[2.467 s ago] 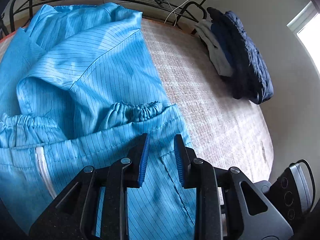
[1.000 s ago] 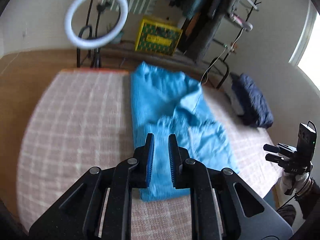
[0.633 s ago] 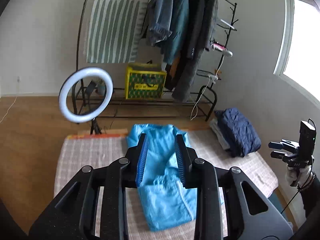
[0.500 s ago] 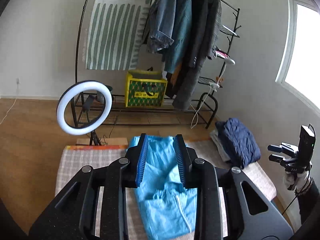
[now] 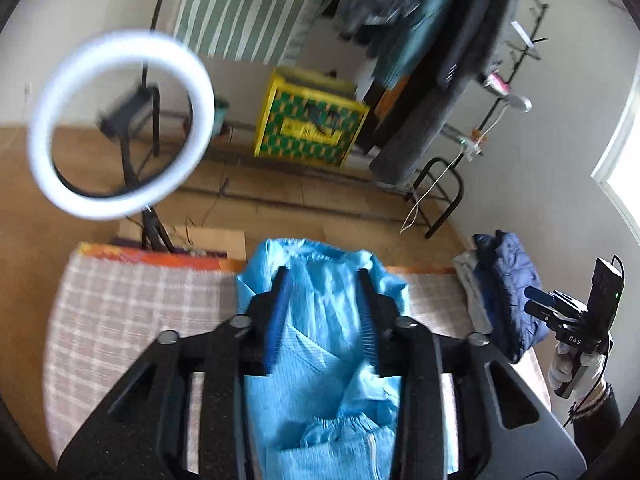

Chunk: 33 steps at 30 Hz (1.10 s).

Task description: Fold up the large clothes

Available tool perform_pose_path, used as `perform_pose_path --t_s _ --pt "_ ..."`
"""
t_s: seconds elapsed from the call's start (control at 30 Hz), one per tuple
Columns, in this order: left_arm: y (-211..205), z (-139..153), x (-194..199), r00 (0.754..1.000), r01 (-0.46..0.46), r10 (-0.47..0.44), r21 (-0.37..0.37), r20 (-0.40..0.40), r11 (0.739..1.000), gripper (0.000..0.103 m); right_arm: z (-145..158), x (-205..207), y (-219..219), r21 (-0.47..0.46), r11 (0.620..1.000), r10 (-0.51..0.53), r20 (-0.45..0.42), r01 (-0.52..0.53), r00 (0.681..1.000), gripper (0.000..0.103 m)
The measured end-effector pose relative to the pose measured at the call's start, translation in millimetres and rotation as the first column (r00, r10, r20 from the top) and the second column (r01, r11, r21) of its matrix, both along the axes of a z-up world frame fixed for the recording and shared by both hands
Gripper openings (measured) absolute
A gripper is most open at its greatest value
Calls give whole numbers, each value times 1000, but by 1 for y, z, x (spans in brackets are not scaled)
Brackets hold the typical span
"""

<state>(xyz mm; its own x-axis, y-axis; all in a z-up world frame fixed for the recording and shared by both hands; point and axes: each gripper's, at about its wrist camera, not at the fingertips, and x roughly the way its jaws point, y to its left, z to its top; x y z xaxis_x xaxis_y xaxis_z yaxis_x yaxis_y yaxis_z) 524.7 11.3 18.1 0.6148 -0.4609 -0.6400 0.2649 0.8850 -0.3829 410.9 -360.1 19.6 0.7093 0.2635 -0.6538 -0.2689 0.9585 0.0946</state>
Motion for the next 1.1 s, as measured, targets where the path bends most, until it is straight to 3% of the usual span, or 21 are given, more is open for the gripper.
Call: perform_pose_path --t_s 0.17,0.37,0.47,0.57,0.63,0.8,0.83,0.87,0.9,1.1 --pt "-22 -67 53 997 23 -20 45 -69 999 41 -46 66 -11 91 996 8 -72 -2 997 46" --pt "-37 -132 109 988 10 -1 52 -154 999 41 -105 137 -8 72 997 -11 -176 24 984 46" --pt "-43 -150 123 985 13 -4 54 -173 998 41 -129 162 -5 21 999 -34 -216 39 976 46" --pt "-61 -164 128 979 95 -84 47 -186 994 41 -144 178 -5 22 1000 -1 -264 7 965 46" --pt "-75 -172 135 984 90 -68 132 -162 987 41 -151 186 -5 2 1000 5 -269 -5 963 46" --pt "-69 -188 156 982 68 -45 123 -181 990 41 -175 216 1 1 999 43 -337 -45 941 46" --pt "-66 -191 160 982 62 -38 130 -183 990 41 -182 221 5 -45 997 35 -354 -55 935 40" --pt "-62 -194 164 983 51 -25 138 -183 989 41 -188 225 8 -88 994 25 -359 -61 933 16" --pt "-58 -196 167 983 42 -17 133 -185 990 41 -194 229 10 -116 992 10 -366 -56 931 8" --pt "-36 -203 184 976 21 -18 13 -218 1000 42 -202 244 9 -90 996 -35 -360 3 932 8"
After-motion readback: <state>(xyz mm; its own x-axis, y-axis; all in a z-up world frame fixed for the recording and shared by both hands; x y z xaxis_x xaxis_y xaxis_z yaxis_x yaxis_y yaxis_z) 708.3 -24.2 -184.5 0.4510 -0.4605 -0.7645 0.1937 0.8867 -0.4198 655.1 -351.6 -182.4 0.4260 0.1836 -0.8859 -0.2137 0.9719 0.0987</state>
